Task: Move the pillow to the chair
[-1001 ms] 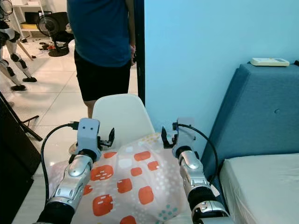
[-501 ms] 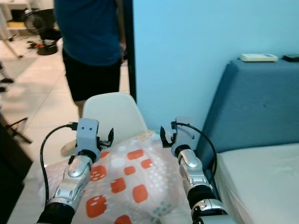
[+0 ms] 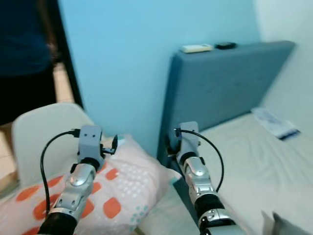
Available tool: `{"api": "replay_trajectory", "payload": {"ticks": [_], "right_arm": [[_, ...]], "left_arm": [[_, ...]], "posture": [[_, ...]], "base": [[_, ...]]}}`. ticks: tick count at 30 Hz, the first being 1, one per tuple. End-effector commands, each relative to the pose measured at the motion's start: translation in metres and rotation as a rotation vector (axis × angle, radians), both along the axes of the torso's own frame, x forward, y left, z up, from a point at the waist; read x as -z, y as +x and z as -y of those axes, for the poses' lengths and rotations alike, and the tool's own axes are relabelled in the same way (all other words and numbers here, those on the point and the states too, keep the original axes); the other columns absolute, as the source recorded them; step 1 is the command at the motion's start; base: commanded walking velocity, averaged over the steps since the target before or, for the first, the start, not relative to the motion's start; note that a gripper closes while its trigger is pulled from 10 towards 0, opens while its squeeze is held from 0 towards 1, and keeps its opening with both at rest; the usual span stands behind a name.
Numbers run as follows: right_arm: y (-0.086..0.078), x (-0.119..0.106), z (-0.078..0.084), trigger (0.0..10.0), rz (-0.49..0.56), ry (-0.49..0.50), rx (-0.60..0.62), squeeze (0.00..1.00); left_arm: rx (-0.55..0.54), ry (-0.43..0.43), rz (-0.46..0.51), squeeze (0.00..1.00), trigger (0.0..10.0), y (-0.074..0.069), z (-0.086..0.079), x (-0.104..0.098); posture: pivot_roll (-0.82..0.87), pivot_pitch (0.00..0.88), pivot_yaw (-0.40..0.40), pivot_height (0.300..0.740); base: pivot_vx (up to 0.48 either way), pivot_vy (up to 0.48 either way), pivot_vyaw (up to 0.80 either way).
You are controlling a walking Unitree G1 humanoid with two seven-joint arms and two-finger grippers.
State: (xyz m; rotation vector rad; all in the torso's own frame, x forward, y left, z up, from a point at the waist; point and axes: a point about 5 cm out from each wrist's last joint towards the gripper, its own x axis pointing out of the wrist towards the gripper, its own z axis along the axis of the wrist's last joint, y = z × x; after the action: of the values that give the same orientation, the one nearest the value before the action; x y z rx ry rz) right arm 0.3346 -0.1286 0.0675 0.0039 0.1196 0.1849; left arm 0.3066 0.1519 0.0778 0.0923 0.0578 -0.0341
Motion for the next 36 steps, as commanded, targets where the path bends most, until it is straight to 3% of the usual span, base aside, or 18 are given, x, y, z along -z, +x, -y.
{"api": "replay_trajectory", "payload": {"ticks": [1,36], "right_arm": [[0.000,0.002,0.006,10.0,-0.013,-0.010,0.016,0.00],[-0.003,0.006,0.008,10.0,-0.035,0.002,0.016,0.00]], "left_arm": [[0.010,-0.004,-0.013,0.00,10.0,-0.001,0.003,0.003],[0.039,-0.001,-0.059,0.00,10.0,-0.004,0.009,0.011]], "posture": [[0.02,0.000,-0.085,0.740],[0.01,0.000,-0.094,0.740]], "base": [[0.000,0.000,-0.80],[0.000,0.000,-0.80]]}}
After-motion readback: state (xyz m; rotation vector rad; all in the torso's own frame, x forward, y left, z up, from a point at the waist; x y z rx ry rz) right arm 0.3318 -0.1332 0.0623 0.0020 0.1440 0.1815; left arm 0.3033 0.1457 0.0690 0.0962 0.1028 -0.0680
